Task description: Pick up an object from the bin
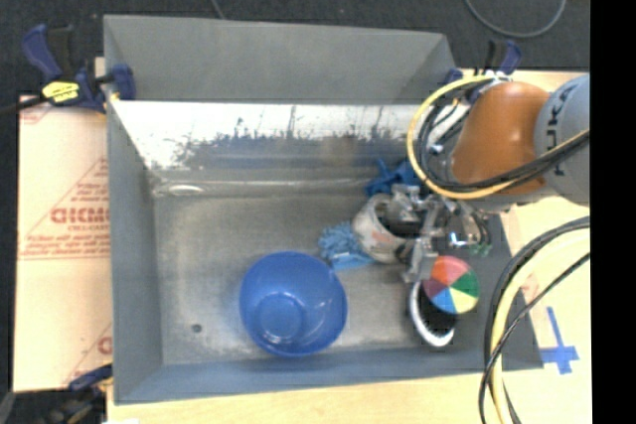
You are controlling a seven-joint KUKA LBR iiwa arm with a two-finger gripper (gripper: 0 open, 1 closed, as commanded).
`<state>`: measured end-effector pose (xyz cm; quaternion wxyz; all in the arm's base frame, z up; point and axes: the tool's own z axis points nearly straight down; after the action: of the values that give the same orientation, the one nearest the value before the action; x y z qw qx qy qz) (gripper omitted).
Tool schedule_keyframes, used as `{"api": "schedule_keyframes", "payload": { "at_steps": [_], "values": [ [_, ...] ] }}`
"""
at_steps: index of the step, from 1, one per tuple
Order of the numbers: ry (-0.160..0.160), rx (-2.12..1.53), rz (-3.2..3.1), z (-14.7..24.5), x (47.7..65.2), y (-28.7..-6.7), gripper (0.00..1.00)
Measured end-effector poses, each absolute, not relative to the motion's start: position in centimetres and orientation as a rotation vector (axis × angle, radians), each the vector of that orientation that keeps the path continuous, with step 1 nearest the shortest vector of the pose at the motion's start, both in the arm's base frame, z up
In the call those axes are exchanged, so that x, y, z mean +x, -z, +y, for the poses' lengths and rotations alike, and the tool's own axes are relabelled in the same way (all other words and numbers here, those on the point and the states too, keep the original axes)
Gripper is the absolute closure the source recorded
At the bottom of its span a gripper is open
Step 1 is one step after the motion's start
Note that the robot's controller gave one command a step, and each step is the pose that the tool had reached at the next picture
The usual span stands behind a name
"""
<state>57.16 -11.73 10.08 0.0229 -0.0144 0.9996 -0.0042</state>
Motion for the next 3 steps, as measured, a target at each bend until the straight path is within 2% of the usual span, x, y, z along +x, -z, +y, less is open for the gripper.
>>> {"api": "schedule_keyframes", "payload": {
  "at_steps": [1, 2, 3],
  "values": [
    [0.015, 0.015, 3.087, -10.1, 57.9, -7.6, 0.0],
    [-0.004, 0.376, 3.057, -11.7, 62.3, -7.6, 1.0],
    [-0.004, 0.375, 3.057, -11.7, 62.3, -7.6, 1.0]
  ]
}}
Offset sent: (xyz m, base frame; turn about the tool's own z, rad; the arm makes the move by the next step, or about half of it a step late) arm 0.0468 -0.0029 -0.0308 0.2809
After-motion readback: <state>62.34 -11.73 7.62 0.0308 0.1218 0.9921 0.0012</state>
